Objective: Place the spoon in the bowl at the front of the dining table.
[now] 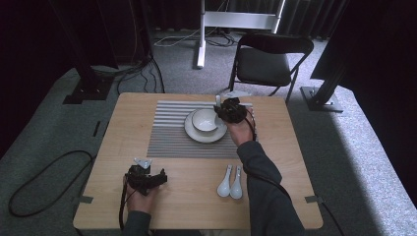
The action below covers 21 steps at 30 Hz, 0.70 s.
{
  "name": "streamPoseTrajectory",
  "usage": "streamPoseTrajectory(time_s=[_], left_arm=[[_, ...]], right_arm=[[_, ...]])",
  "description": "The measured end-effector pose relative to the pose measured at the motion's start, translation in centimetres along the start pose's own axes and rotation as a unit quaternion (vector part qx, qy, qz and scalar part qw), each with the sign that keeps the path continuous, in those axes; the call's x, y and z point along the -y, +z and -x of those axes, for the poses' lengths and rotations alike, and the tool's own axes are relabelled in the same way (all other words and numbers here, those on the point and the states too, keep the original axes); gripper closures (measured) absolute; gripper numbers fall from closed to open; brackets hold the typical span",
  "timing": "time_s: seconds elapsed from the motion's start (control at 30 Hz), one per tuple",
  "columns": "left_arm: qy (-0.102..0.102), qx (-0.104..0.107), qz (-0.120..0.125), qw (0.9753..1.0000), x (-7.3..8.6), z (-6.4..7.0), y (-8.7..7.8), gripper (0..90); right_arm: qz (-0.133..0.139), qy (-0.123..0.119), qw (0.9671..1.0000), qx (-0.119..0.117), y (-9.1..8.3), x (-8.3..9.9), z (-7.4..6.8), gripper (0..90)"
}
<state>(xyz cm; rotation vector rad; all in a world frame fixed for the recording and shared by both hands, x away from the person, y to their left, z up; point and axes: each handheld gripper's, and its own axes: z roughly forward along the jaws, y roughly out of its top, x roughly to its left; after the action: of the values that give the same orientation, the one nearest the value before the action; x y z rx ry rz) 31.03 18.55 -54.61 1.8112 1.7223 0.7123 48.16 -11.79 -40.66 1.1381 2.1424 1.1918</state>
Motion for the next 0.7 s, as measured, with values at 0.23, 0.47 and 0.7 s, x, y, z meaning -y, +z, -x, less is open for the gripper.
streamPoseTrajectory(time_s=[0.23, 0.47, 0.7], left_arm=[[0.0, 0.0, 0.0, 1.0, 0.0, 0.0, 0.0, 7.2], [0.0, 0.0, 0.0, 1.0, 0.0, 0.0, 0.0, 7.2], [0.0, 0.0, 0.0, 1.0, 0.0, 0.0, 0.0, 7.2]], right_arm=[[0.004, 0.007, 1.0, -0.004, 0.8, -0.4, 0.0, 75.7], [-0.002, 0.015, 0.9999, -0.005, 1.6, -0.5, 0.0, 75.7], [0.002, 0.022, 0.9997, -0.009, 2.2, -0.5, -0.2, 75.8]])
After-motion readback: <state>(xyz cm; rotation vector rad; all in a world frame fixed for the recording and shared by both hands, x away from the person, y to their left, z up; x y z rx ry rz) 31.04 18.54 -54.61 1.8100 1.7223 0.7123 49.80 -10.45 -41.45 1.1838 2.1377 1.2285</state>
